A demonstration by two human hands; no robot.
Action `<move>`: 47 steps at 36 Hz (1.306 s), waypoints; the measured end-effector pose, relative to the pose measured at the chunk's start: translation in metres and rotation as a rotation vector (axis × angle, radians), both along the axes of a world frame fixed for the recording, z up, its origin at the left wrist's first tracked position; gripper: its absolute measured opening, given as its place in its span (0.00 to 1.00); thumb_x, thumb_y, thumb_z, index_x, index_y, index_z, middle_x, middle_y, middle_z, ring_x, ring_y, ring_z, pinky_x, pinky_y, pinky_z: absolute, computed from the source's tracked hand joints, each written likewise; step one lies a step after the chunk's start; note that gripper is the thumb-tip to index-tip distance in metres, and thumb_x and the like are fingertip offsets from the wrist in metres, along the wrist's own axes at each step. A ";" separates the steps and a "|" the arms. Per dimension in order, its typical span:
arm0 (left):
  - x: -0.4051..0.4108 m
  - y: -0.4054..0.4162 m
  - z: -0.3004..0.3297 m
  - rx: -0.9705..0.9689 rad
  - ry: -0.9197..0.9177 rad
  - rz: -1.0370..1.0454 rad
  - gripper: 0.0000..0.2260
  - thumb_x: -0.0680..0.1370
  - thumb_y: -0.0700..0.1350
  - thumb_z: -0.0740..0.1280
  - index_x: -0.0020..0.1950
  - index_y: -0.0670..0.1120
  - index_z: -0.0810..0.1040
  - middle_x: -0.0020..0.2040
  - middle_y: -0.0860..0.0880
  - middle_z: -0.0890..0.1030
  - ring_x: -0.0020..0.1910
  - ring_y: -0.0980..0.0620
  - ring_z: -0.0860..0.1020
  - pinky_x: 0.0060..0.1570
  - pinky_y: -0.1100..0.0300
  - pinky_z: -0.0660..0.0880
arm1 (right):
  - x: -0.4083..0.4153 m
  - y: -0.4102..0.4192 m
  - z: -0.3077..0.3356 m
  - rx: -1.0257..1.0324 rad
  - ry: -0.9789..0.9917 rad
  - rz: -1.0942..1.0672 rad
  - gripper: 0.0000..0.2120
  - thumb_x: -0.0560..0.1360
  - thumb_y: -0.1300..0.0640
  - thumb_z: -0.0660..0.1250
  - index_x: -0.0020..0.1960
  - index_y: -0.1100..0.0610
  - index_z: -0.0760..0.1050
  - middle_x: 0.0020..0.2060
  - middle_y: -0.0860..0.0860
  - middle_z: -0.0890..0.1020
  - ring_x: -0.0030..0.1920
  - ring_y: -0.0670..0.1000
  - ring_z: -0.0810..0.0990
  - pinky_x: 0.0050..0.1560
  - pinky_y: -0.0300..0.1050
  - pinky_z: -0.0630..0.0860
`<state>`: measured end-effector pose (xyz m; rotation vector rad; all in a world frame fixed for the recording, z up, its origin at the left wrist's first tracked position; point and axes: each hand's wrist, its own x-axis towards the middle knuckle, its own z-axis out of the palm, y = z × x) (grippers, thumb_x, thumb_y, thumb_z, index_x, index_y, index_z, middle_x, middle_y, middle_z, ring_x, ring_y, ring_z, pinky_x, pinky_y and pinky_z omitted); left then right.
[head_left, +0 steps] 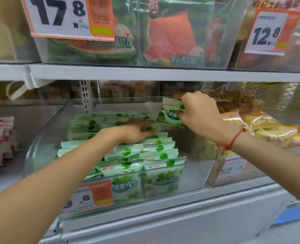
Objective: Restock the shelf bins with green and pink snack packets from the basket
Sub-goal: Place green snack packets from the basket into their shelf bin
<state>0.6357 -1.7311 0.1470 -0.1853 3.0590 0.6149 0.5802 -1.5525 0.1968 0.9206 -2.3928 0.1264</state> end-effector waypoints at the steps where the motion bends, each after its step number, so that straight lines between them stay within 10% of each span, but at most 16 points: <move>1: -0.003 0.000 -0.003 -0.066 -0.039 0.000 0.27 0.80 0.62 0.52 0.77 0.54 0.56 0.78 0.50 0.56 0.76 0.48 0.56 0.73 0.57 0.53 | 0.000 -0.003 -0.002 0.002 0.020 -0.018 0.14 0.74 0.57 0.67 0.58 0.60 0.73 0.52 0.61 0.78 0.53 0.64 0.76 0.45 0.51 0.70; 32: -0.005 -0.003 -0.003 -0.252 -0.264 0.070 0.28 0.79 0.66 0.41 0.77 0.58 0.54 0.79 0.50 0.52 0.77 0.45 0.49 0.75 0.46 0.47 | -0.018 -0.101 -0.020 0.363 0.044 -0.154 0.14 0.75 0.67 0.63 0.60 0.61 0.74 0.61 0.58 0.76 0.64 0.60 0.72 0.57 0.53 0.70; 38: -0.004 -0.005 -0.004 -0.252 -0.286 0.080 0.28 0.79 0.67 0.41 0.78 0.59 0.51 0.79 0.50 0.50 0.78 0.44 0.46 0.75 0.44 0.45 | -0.046 -0.110 -0.028 0.201 -0.107 -0.099 0.11 0.78 0.63 0.61 0.58 0.62 0.76 0.56 0.58 0.79 0.58 0.59 0.77 0.48 0.48 0.72; 47: 0.002 0.000 -0.001 -0.289 -0.296 0.089 0.26 0.79 0.65 0.39 0.77 0.61 0.51 0.79 0.50 0.51 0.77 0.44 0.46 0.73 0.44 0.43 | -0.086 -0.105 -0.058 0.126 -0.200 -0.079 0.12 0.76 0.60 0.64 0.58 0.59 0.75 0.59 0.57 0.77 0.60 0.57 0.75 0.60 0.50 0.73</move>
